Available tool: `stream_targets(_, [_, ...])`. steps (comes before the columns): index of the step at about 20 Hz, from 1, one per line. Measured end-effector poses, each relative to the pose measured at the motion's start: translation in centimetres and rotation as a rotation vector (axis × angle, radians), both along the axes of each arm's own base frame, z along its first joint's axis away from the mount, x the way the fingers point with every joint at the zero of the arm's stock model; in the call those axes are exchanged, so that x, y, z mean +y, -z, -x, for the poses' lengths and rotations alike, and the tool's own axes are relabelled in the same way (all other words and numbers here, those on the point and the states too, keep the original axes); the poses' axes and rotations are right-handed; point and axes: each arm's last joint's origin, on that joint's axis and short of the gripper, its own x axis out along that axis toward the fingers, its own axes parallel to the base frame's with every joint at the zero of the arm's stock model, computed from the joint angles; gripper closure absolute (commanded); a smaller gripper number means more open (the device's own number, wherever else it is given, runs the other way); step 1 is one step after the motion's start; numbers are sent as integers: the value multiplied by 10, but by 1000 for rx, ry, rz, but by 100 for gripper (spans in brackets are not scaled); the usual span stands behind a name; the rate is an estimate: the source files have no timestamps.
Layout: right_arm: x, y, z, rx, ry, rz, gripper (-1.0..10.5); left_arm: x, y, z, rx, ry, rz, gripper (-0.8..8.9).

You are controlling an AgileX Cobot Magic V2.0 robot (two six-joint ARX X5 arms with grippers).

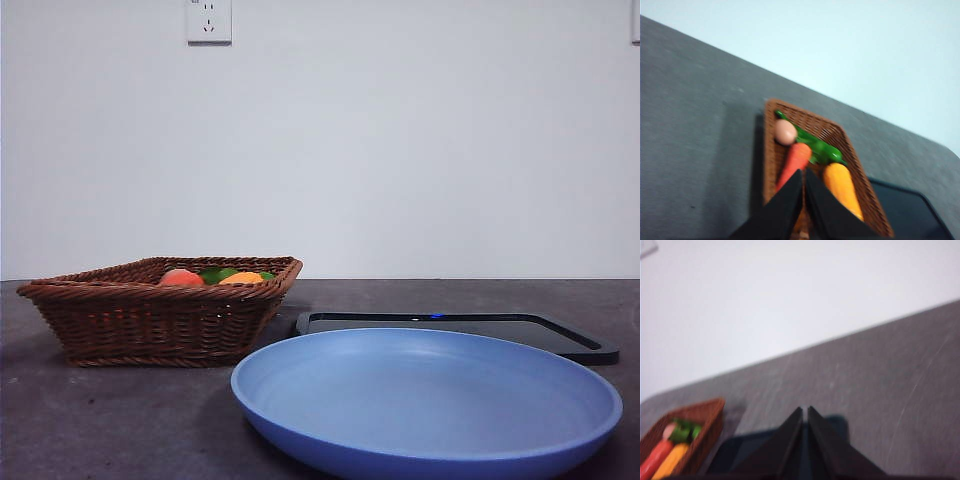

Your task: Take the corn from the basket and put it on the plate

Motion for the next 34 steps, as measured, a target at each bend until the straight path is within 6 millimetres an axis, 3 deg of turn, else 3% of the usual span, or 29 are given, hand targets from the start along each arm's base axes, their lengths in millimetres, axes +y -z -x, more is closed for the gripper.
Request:
stream_targets(8, [6, -40, -8, 206, -216, 88, 945, -5, -39, -10, 156, 191, -65, 807])
stream_targets(15, [13, -64, -16, 394, -365, 203, 945, -7, -52, -17, 283, 316, -128, 807])
stream_targets(21, [21, -62, -25, 572, -495, 281, 945, -8, -42, -24, 413, 391, -147, 807])
stream_targets(26, [25, -58, -31, 606, -533, 302, 934, -8, -42, -24, 412, 395, -155, 794])
stream_targets(28, [25, -57, -32, 611, -533, 302, 837, -8, -42, -24, 412, 395, -154, 705])
stream_targets(29, [25, -57, -32, 612, -534, 302, 744, -8, -42, -24, 412, 394, -154, 607])
stream_targets(31, [25, -57, -32, 613, -534, 301, 668, -8, -42, -24, 412, 394, -154, 447])
stream_targets(34, [25, -55, -35, 630, -534, 296, 667, -8, -42, -24, 411, 394, -154, 407])
